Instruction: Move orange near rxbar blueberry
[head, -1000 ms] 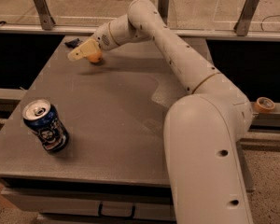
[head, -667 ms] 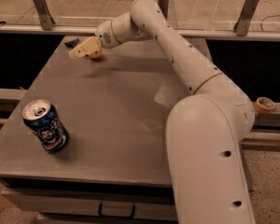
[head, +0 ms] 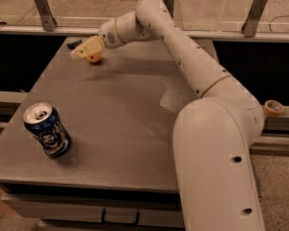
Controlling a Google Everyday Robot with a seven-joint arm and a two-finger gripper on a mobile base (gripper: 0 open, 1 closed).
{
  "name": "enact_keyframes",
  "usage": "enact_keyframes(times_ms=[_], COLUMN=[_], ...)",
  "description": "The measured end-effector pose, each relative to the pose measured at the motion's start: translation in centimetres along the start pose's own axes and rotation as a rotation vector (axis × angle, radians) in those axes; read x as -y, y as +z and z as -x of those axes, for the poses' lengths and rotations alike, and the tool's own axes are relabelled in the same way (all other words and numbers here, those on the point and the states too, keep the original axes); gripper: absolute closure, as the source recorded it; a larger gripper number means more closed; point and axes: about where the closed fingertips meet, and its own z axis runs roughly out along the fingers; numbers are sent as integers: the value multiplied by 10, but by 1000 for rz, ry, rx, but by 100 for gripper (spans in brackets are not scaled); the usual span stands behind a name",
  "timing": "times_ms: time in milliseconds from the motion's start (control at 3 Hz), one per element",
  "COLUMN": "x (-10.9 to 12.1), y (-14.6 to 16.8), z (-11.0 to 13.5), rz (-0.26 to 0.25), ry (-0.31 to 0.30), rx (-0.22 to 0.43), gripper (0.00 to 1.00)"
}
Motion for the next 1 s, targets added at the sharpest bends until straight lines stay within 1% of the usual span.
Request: enact_keyframes(times_ms=[333, 667, 1000], x=[14, 34, 36], y=[-44, -145, -262], z=[6, 13, 20], rz=[-51, -193, -378], ry=[6, -24, -67], rx=[57, 136, 198], gripper=[0, 0, 0])
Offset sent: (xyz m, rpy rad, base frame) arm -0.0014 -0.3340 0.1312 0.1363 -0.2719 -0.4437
